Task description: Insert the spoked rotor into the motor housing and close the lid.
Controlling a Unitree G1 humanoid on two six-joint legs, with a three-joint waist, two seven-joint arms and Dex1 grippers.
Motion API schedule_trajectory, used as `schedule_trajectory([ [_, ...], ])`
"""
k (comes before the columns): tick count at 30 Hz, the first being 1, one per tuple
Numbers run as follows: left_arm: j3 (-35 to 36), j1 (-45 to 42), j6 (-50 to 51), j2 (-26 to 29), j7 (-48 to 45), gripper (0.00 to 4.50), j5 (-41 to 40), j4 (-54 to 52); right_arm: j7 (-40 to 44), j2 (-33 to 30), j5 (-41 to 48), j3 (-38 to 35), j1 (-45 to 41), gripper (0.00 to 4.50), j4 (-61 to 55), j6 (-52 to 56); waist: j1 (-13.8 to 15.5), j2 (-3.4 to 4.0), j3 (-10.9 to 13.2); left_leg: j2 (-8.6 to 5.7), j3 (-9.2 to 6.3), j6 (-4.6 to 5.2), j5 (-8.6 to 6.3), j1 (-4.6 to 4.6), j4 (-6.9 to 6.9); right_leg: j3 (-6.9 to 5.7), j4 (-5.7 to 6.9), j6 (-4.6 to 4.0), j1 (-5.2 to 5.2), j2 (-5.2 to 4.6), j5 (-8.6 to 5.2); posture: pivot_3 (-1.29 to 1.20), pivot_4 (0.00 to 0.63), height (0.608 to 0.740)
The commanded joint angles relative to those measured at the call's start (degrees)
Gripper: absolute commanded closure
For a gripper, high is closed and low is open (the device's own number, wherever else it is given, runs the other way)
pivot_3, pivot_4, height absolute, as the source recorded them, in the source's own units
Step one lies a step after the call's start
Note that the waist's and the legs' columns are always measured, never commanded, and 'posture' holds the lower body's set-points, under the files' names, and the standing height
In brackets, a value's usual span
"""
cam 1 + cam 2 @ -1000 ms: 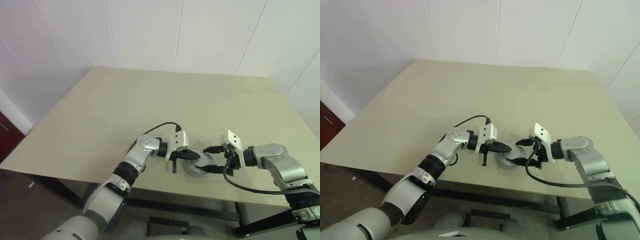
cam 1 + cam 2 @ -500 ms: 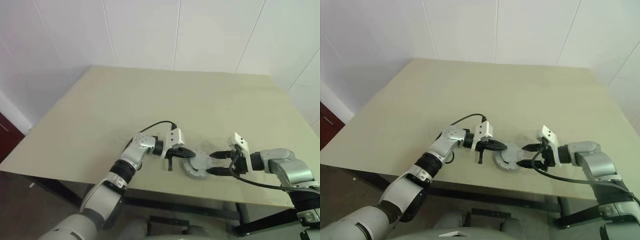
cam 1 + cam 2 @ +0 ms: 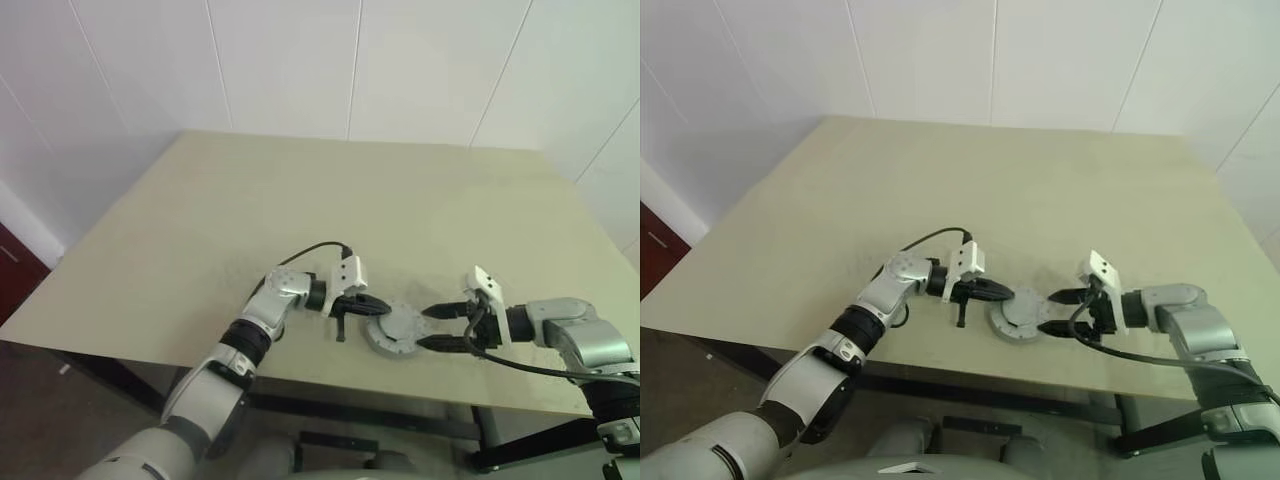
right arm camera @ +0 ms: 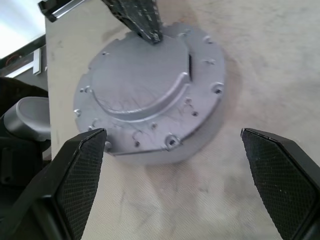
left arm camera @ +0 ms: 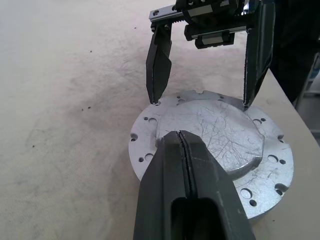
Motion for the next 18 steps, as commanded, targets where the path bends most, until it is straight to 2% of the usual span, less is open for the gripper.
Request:
schedule_trajectory([
  [1,0.00,-0.76,1.24,0.30,-1.27,4.50,0.27,0.76,0.01,-0.48,0.12,-1.05,-0.75,0.01,0.69,0.73,0.00,0.01,0.08,0.00,0.00,0.00,0.00,0.00,0.00,0.00,0.01,0.00,0.00,0.00,0.00,0.00,0.000,0.740],
  [18,-0.36,-1.99,-1.25,2.28,-6.64,4.50,0.66,0.83,-2.11,0.50,8.14,-5.36,-1.55,0.01,-2.48,15.85,-0.04,0.13,0.40,-0.02,0.06,0.16,0.10,-0.21,-0.06,0.09,0.26,0.11,-0.42,0.07,0.06,0.00,0.000,0.740],
])
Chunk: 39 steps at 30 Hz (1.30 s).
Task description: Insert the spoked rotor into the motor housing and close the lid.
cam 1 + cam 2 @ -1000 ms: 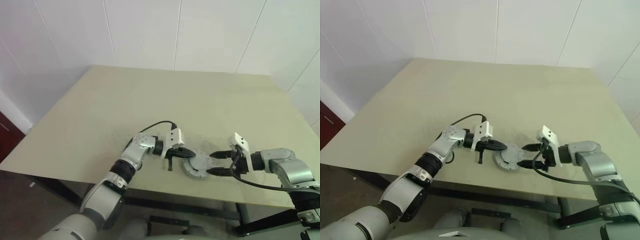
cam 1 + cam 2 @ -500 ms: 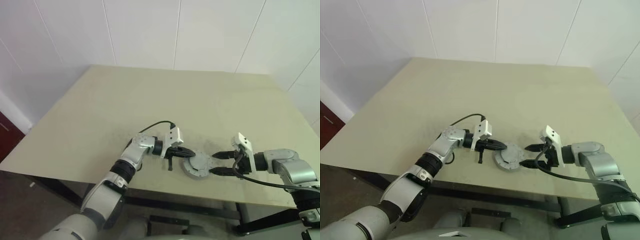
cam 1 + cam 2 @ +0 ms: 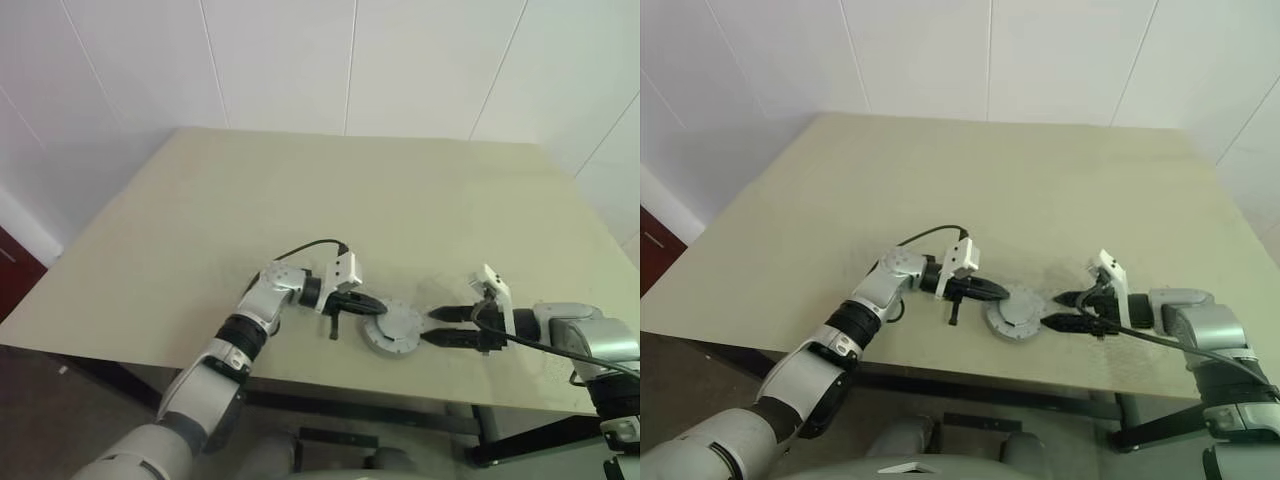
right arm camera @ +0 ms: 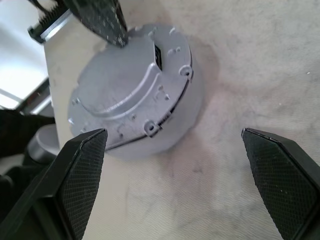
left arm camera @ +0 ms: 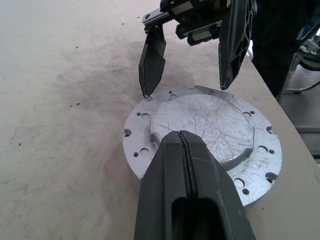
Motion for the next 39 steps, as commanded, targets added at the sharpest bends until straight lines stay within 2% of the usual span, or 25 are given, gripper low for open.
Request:
schedule_trajectory([
  [1,-0.61,-0.79,-1.53,0.63,-1.21,4.50,1.03,0.73,-1.17,0.51,3.28,-2.97,-1.33,0.01,-2.11,3.60,0.00,0.01,0.02,0.00,0.01,0.00,0.00,0.00,0.00,0.00,0.00,0.04,0.00,0.00,0.02,0.00,0.000,0.740],
  [12,-0.02,-3.02,-5.05,-1.00,-0.82,4.50,1.05,3.31,-6.06,2.69,12.92,-7.00,1.17,0.01,-6.92,19.27,0.07,-0.01,0.16,0.00,0.01,0.03,0.02,-0.04,0.06,0.05,0.09,0.07,-0.05,0.00,0.04,0.00,0.000,0.740],
  [21,-0.03,-3.01,-6.25,-1.05,-1.05,4.50,1.35,4.49,-4.85,-1.56,18.34,-6.58,4.73,0.01,-10.74,30.12,0.00,-0.01,0.17,0.00,0.04,0.05,0.03,-0.04,0.10,0.07,0.21,0.09,-0.09,0.01,0.05,0.00,0.000,0.740],
  [24,0.04,-3.12,-6.51,-1.05,-1.09,4.50,1.40,4.82,-5.55,-1.09,20.11,-6.28,4.55,0.01,-11.39,33.21,0.00,-0.04,0.18,0.00,0.06,0.04,0.03,-0.04,0.14,0.08,0.23,0.10,-0.08,0.01,0.05,0.00,0.000,0.740],
  [28,0.09,-3.22,-6.58,-1.06,-1.12,4.50,1.35,4.80,-9.64,2.28,20.69,-5.95,4.16,0.01,-13.67,34.71,-0.03,-0.05,0.19,0.01,0.05,0.05,0.03,-0.03,0.15,0.08,0.26,0.10,-0.08,0.02,0.06,0.00,0.000,0.740],
  [31,0.11,-3.28,-6.65,-0.91,-1.31,4.50,1.36,4.81,-16.64,5.97,18.56,-5.21,2.41,0.01,-14.04,36.64,-0.34,-0.11,0.23,0.03,0.06,0.05,0.03,-0.02,0.19,0.15,0.44,0.11,-0.14,0.07,0.06,0.00,0.000,0.740],
  [34,0.14,-3.38,-6.73,-0.77,-1.49,4.50,1.44,4.93,-22.54,8.87,16.28,-4.63,1.29,0.01,-14.19,37.34,-1.58,-0.35,0.23,0.04,0.04,0.02,0.04,0.14,0.23,0.23,0.68,0.09,-0.14,0.19,0.06,0.00,0.000,0.740],
  [36,0.19,-3.47,-6.72,-0.76,-1.61,4.50,1.48,4.98,-24.11,9.75,16.37,-5.10,0.99,0.01,-14.68,37.60,-2.05,-0.47,0.22,0.07,-0.05,-0.07,-0.02,0.31,0.24,0.28,0.70,-0.21,-0.08,0.29,0.09,0.00,0.000,0.740],
  [39,0.32,-3.59,-6.77,-0.77,-1.77,4.50,1.59,5.09,-26.22,10.61,16.34,-6.60,0.48,0.01,-13.60,37.40,-3.17,-0.42,0.23,0.10,-0.19,-0.15,-0.07,0.34,0.23,0.22,0.71,-0.17,-0.12,0.33,0.24,0.00,0.000,0.740],
])
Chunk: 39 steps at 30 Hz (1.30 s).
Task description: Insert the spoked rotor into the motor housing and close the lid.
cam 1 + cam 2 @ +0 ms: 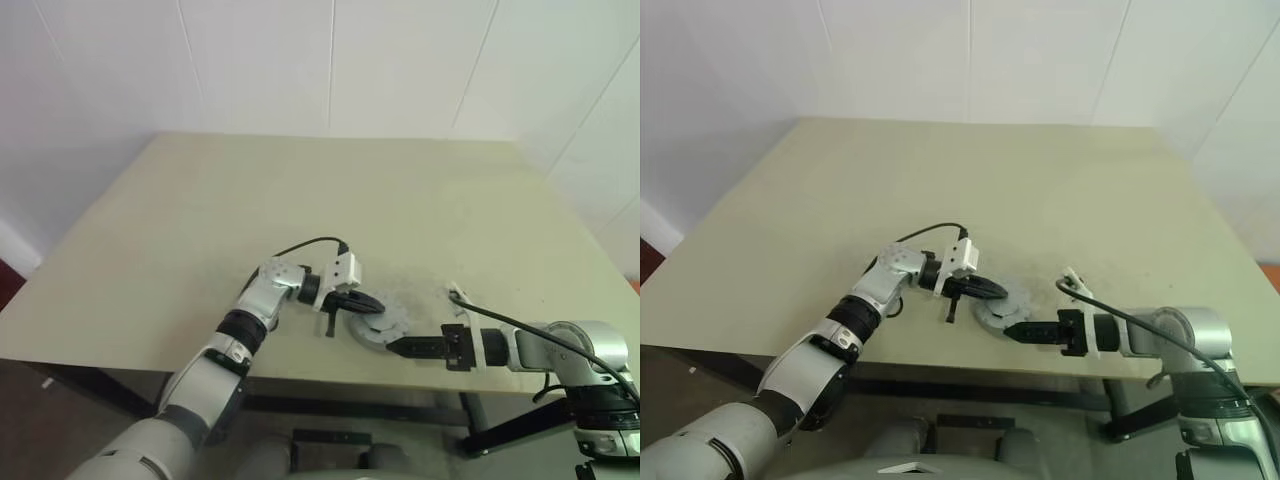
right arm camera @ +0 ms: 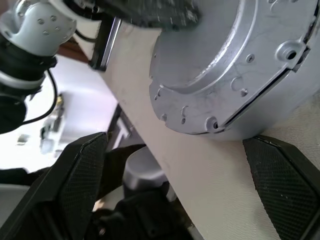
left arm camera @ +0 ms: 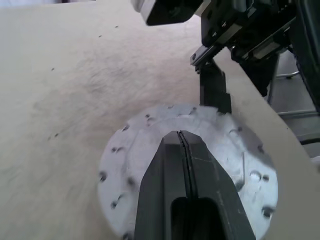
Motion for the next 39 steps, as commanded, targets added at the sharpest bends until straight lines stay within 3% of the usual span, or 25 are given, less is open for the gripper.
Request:
schedule_trajectory([
  [1,0.01,-1.37,-0.44,-0.01,-0.71,4.50,0.40,0.13,-4.60,0.99,-1.89,-1.04,-0.89,0.01,1.40,-0.63,-0.28,0.05,0.00,0.02,0.00,-0.01,0.00,0.03,0.00,0.03,0.00,0.02,-0.04,0.03,0.05,0.00,0.000,0.740],
  [13,0.18,-1.84,-1.25,0.16,-0.62,4.50,0.67,1.07,-8.24,6.43,2.95,-11.20,-6.29,0.01,10.70,3.62,-0.73,0.27,0.10,0.03,-0.08,-0.01,-0.01,0.03,0.01,0.08,0.01,-0.08,-0.20,-0.05,0.48,0.00,0.000,0.740],
  [36,1.83,-4.66,-5.67,0.61,3.05,4.50,2.09,7.40,-6.00,5.55,4.53,-8.34,-5.16,0.01,8.24,3.14,-0.02,0.41,0.08,-0.03,-0.07,0.17,0.14,-0.06,0.05,0.32,0.02,0.21,-0.28,0.22,0.60,0.00,0.000,0.740],
  [39,1.87,-4.67,-5.75,0.58,3.07,4.50,2.10,7.45,-6.15,6.02,4.49,-8.86,-5.23,0.57,8.37,2.28,0.01,0.42,0.08,-0.02,-0.07,0.17,0.14,-0.08,0.04,0.32,0.02,0.22,-0.31,0.22,0.59,0.00,0.000,0.740],
])
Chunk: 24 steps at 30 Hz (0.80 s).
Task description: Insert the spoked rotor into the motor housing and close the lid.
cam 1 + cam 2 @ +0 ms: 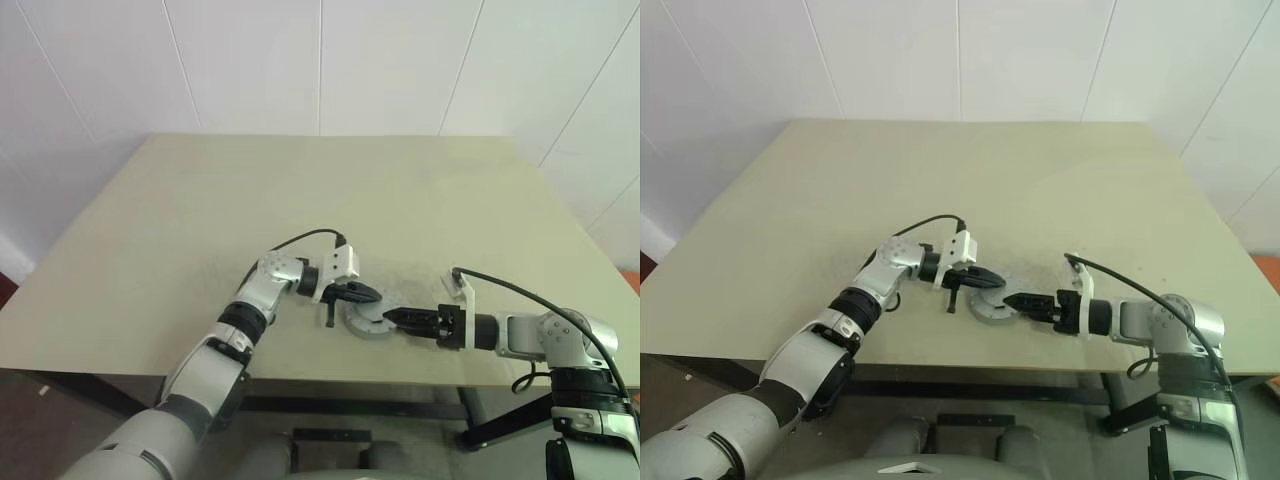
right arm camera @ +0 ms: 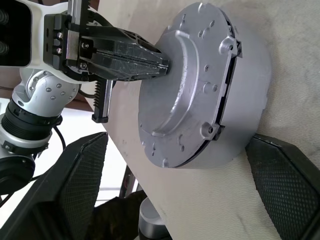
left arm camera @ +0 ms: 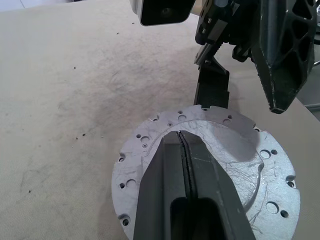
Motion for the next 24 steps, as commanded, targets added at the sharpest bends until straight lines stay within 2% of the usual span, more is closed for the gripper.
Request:
schedule_trajectory([
  [1,0.49,-0.85,-0.62,0.27,0.01,4.50,0.75,0.57,0.96,0.33,1.58,-0.82,-0.39,0.88,-1.98,-1.44,0.03,0.00,0.00,0.00,0.00,0.00,0.00,-0.02,0.00,0.00,0.00,0.00,-0.03,0.00,0.00,0.00,0.000,0.740],
  [7,0.76,-0.66,-0.88,0.34,-0.03,4.50,1.04,0.70,2.16,-0.34,3.85,-1.75,-0.06,2.85,-3.98,-0.39,0.04,0.00,0.00,0.00,0.01,0.00,0.00,-0.04,0.00,0.00,0.01,0.01,-0.05,0.00,0.00,0.00,0.000,0.740],
  [9,0.99,-0.62,-1.16,0.35,-0.09,4.50,1.24,0.97,2.30,-0.46,3.88,-1.63,0.18,3.26,-4.08,-0.44,0.09,0.05,-0.03,0.00,0.00,0.00,0.00,0.00,0.01,0.00,0.01,0.01,0.02,0.00,0.00,0.00,0.000,0.740],
  [19,1.65,0.07,-1.90,0.38,0.51,4.50,1.26,1.03,1.69,-0.30,2.17,-0.43,0.37,3.29,-2.54,-2.42,0.04,0.05,-0.03,-0.01,0.01,0.00,0.00,0.02,0.01,0.00,0.02,0.02,0.03,0.00,0.00,0.00,0.000,0.740],
  [24,10.32,-2.78,3.52,-2.49,6.21,4.50,-6.45,0.78,1.79,-0.18,1.71,0.22,0.81,3.29,-2.28,-3.61,0.07,0.04,-0.03,-0.01,0.00,0.01,0.00,0.01,0.03,0.00,0.04,0.02,0.03,0.00,0.00,0.00,0.000,0.740],
])
